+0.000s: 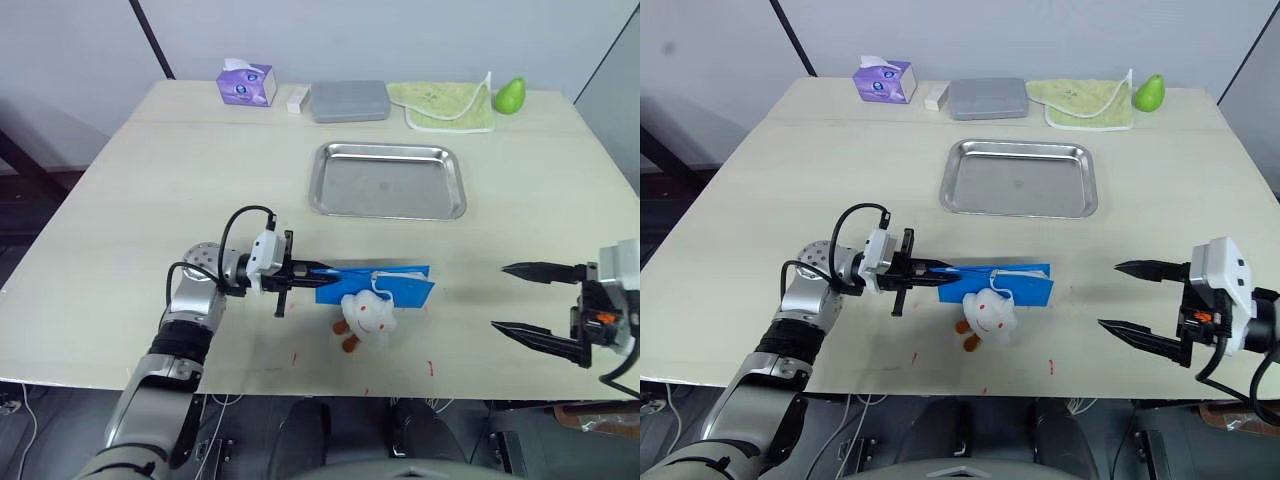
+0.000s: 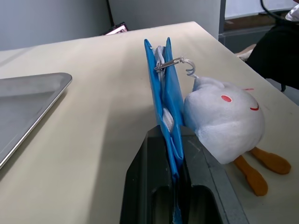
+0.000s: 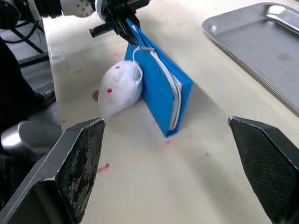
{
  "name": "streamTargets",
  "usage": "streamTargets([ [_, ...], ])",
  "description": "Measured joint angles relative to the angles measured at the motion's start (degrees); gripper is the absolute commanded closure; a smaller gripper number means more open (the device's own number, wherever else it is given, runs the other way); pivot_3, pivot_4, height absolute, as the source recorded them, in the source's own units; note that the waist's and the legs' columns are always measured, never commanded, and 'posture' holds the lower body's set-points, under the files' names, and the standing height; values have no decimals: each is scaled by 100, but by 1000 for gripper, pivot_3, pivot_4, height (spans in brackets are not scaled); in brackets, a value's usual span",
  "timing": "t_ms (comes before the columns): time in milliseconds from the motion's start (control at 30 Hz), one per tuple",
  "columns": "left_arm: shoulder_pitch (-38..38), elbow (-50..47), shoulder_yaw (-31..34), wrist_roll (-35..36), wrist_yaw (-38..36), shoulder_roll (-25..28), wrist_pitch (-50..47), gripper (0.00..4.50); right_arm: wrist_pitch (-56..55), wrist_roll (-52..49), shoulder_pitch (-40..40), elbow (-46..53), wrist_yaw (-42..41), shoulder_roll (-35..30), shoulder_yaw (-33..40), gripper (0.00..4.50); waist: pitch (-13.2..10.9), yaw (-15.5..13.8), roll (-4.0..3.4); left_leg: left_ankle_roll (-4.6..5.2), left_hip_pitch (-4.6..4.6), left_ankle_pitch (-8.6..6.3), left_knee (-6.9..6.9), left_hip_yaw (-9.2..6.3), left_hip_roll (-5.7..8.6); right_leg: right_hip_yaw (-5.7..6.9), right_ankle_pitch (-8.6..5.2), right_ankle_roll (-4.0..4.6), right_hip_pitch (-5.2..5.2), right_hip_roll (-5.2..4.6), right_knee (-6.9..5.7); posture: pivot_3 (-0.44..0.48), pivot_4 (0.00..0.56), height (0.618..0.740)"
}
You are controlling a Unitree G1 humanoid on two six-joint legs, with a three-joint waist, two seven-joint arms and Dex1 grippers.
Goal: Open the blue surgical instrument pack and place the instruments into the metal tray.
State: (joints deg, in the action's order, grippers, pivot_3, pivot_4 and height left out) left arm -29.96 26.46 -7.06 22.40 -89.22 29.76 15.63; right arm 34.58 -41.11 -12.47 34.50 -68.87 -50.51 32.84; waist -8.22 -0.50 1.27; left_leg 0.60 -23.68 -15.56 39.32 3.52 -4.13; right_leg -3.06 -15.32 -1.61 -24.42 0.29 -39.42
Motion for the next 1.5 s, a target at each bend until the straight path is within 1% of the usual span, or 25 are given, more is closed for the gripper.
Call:
streamTargets([
  [100, 44, -17, -5, 23, -3, 32, 1, 4500, -208, 22, -544, -336, -447, -74, 773, 59, 0, -14, 0, 0, 8, 0, 0, -7, 0, 6, 0, 0, 19, 0, 16, 0, 150, 736],
  [233, 86, -17, -6, 23, -4, 55, 0, 4500, -369, 21, -617, -367, -494, -74, 857, 59, -1, 23, 0, 0, 72, -1, -28, -6, -1, 5, -2, 1, 84, 3, 40, 0, 150, 736],
  [367, 93, -27, -8, 27, -5, 55, -1, 4500, -433, 20, -586, -350, -405, -56, 746, 59, -1, 27, 0, 0, 79, -1, -33, -5, -1, 4, -1, 1, 93, 2, 47, 0, 150, 736],
  [500, 111, -49, 0, 39, -7, 97, -7, 4500, -607, 238, 96, -363, 143, 260, -461, 59, -1, 78, -2, 0, 80, -1, -34, -5, -3, 4, -1, 1, 93, 4, 47, 0, 150, 736],
  [533, 111, -49, 0, 39, -7, 97, -7, 4500, -609, 248, 120, -366, 161, 266, -507, 59, -1, 78, -2, 0, 79, -1, -34, -5, -3, 4, -1, 2, 93, 3, 48, 0, 150, 736],
  [567, 120, -58, 6, 42, -9, 112, -10, 4500, -662, 394, 442, -453, 316, 383, -938, 59, -1, 85, 2, 0, 79, -1, -34, -6, -3, 5, -1, 2, 93, 4, 49, 0, 150, 736],
  [700, 104, -79, -14, 41, -14, 125, -23, 4500, -978, 926, 1440, -1167, 569, 993, -2252, 59, -4, 106, -3, 0, 78, -1, -34, -4, -3, 4, -1, 2, 91, 4, 48, 0, 150, 736],
  [767, 99, -86, -20, 41, -14, 114, -23, 4500, -1130, 1104, 1727, -1471, 571, 1140, -2642, 59, -5, 84, -4, 0, 73, -1, -34, -5, -3, 7, -1, 2, 90, 3, 52, 0, 150, 736],
  [867, 96, -85, -20, 39, -16, 120, -23, 4500, -1321, 1237, 1913, -1748, 547, 1263, -2886, 59, -5, 89, -4, 0, 74, -1, -34, -2, -3, 5, -1, 2, 90, 2, 51, 0, 150, 736],
  [900, 97, -84, -17, 38, -16, 128, -23, 4500, -1431, 1335, 2024, -1934, 541, 1368, -3068, 59, -5, 94, -5, 0, 75, -1, -34, -1, -3, 4, -1, 2, 89, 2, 50, 0, 150, 736],
  [1033, 99, -86, -15, 38, -16, 126, -23, 4500, -1552, 1412, 2211, -2199, 542, 1584, -3324, 59, -6, 96, -7, 0, 76, -1, -34, 1, -3, 2, 0, 2, 89, 2, 49, 0, 150, 736],
  [1133, 99, -86, -17, 39, -16, 122, -22, 4500, -1628, 1412, 2363, -2242, 547, 1665, -3426, 59, -6, 93, -7, 0, 75, -1, -34, 0, -4, 3, -1, 2, 89, 2, 49, 0, 150, 736],
  [1500, 103, -93, -18, 39, -16, 122, -22, 4500, -1795, 1548, 2541, -2603, 555, 1874, -3635, 59, -6, 91, -7, 0, 76, -1, -34, 1, -4, 3, 0, 2, 89, 2, 48, 0, 150, 736],
])
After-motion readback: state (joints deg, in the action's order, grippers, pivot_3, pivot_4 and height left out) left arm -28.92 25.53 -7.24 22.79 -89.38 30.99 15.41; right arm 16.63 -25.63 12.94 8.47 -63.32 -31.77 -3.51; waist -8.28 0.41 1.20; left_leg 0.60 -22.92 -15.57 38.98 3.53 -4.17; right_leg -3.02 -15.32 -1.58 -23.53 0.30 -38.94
